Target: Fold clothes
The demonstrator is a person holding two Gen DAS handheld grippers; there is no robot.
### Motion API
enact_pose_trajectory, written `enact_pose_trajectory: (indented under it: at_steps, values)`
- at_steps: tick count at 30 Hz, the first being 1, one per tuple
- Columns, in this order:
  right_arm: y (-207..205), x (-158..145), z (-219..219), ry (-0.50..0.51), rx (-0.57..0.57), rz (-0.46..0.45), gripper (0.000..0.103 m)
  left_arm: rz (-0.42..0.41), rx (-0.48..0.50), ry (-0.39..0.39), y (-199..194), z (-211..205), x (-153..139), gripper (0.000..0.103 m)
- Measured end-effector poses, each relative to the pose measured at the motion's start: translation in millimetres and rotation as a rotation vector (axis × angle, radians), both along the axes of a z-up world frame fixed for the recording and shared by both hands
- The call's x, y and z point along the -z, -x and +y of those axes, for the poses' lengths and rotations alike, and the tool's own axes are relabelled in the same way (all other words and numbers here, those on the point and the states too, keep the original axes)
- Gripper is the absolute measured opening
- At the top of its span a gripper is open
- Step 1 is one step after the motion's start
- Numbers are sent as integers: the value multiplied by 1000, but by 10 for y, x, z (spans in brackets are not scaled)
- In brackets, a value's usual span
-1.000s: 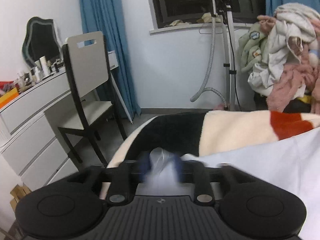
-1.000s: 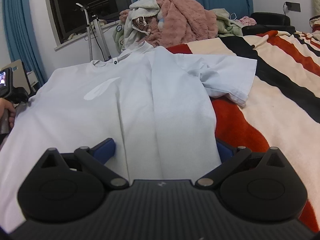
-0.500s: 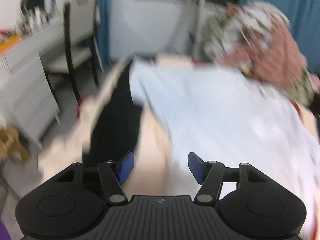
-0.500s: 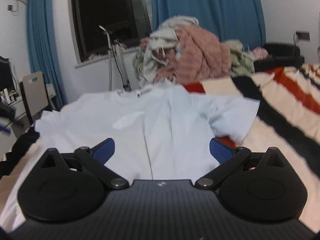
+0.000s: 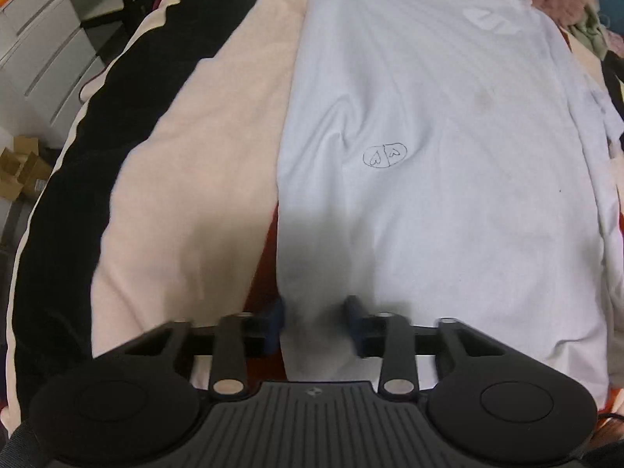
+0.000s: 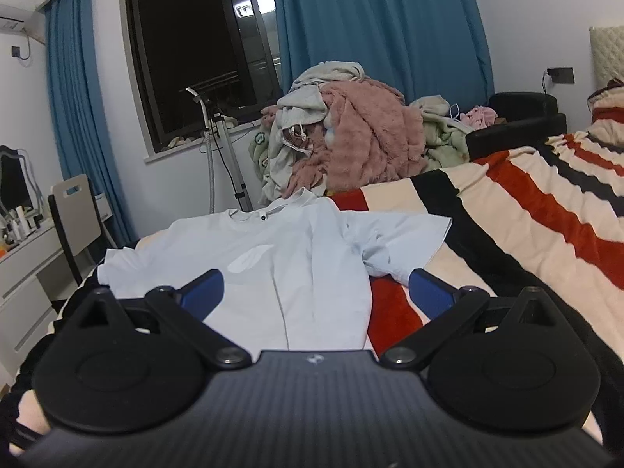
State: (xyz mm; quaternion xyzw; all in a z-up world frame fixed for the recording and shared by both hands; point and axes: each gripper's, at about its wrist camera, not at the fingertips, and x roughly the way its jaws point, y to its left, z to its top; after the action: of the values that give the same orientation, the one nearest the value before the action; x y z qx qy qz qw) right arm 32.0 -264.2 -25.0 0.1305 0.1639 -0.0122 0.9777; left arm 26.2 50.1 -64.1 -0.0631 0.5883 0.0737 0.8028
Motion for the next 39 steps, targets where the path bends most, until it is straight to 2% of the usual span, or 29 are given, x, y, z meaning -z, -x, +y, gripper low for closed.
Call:
enact_pose_trajectory:
  at_steps: [1,2,6,10,12,13,18,20,24,28,31,34,36,39]
  values:
    - [-9,10,-1,-2,1,4,103,-1,10,-6,32,-15,-5,10]
    - [-22,18,-2,1,1,7,103,12,27,-8,69,-19,-32,5]
    - [-22,24,-14,-4,-8,6,103,56,65,-65,224,75,-254,2]
    - [-53,22,-3,-11,-21,4,103,190,38,-177,340,269,-265,2]
    - [-79,27,8,-11,-27,7,103,224,3,-167,317,302,-281,1]
    - [-85,32,7,-13,-31,9,103,211,13,-164,334,283,-322,3]
    - [-56,22,3,-24,-44,9,103,50,90,-167,411,70,-652,24]
    - [-36,-3,6,-19,-44,-3,103,-35,127,-159,412,-60,-793,47]
    - [-9,-29,45,14,-41,-23,103,-228,156,-114,330,-320,-1103,55]
    - [-5,-33,58,38,-27,-40,103,-447,183,-69,229,-753,-1313,65]
    - [7,-61,72,80,-12,-73,103,-577,156,-7,120,-956,-1380,68]
    - [24,-89,94,143,13,-125,103,-667,136,62,61,-1035,-1355,83]
    - [22,-75,94,167,21,-145,103,-722,158,39,72,-1048,-1245,86]
    - [-12,-17,85,169,26,-135,103,-789,187,20,123,-1064,-1080,98]
